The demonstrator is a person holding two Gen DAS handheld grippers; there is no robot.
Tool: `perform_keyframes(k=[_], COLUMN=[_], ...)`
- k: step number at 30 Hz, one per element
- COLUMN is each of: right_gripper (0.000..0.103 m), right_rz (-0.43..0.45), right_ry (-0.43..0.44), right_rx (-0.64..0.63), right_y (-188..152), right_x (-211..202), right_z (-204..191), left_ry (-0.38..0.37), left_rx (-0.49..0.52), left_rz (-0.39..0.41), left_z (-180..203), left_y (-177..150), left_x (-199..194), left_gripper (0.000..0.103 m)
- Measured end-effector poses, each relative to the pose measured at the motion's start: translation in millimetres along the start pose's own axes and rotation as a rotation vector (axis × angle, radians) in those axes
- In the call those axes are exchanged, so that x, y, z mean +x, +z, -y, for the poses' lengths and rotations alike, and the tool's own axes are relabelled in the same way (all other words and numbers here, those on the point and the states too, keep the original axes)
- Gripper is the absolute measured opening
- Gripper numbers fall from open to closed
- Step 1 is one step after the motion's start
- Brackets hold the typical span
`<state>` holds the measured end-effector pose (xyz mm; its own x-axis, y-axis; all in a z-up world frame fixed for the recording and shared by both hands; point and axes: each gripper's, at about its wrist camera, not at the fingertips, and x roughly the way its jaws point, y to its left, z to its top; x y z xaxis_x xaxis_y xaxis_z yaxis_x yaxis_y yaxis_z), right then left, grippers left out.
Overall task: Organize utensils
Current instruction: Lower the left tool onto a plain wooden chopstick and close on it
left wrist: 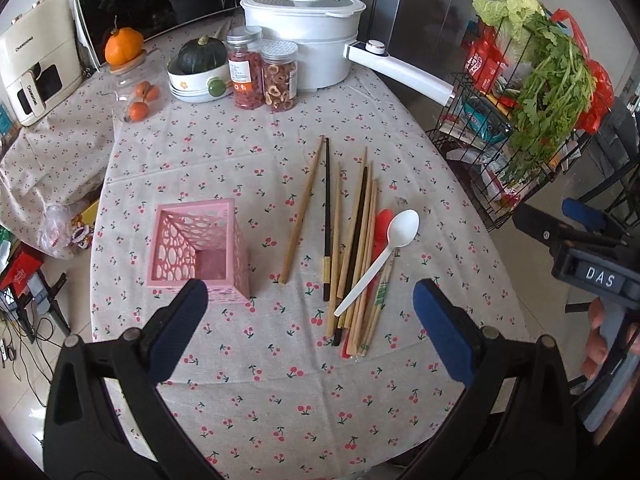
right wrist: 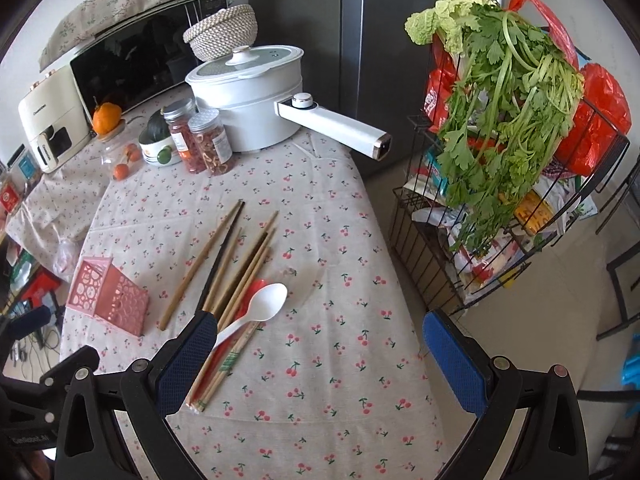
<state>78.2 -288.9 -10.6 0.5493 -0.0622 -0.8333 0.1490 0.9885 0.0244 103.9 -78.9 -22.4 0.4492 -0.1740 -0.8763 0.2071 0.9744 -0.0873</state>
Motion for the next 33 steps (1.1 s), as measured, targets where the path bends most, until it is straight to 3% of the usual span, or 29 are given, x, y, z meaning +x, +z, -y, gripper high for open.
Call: perform_keyframes(k=[3,5,7,10,12,17,22,26,33], right_gripper=[0.102,0.093,0.091,0.083,0.081,0.080,0.080,0.080,0.080], right_rz=[-0.040,-0.068,-0.086,-0.117,-0.134,-0.153,-0.169,-0.180,-0.194], right_ry=[0.025,0.084,0.124,0.172,0.178,0.160,0.170,0.179,0.195], right_rx=[0.046,0.059,0.068,0.077,0.090,0.101,0.144,0.163,0.162], right_y=[2.4,5.7,10.6,16.5,20.0,28.6,32.5,33.0,33.7], right_x=[24.6,35.5,43.9,57.7,68.1,88.0,99.8,105.2,109.8], right_z=[16.1,20.6,21.7,21.5,21.7,29.8,42.5,45.8,39.6], left_ry=[-0.003,0.019,0.027,0.029,0.032,0.093,0.125,0.123,0.115], left_rx=[-0.015,0.000,0.009,0.007,0.005,0.049,0.052,0.043,0.059], left_rz=[-0.045,-0.072,-0.113,-0.172,-0.205,-0.244,-0.281,-0.299,-0.254], left_z=[4.1,10.2,14.1,17.7,19.7,31.3,29.4,27.5,29.3], left_y=[26.9,44.1,60.1,82.1,94.0,111.2,115.5,114.2,107.8], left_x=[19.6,36.6,58.8,97.8,123.7,176.2,211.8,222.9,209.2], left_gripper=[0.094,0.084,0.077,0.053,0.031,0.028,0.019,0.016,0.007])
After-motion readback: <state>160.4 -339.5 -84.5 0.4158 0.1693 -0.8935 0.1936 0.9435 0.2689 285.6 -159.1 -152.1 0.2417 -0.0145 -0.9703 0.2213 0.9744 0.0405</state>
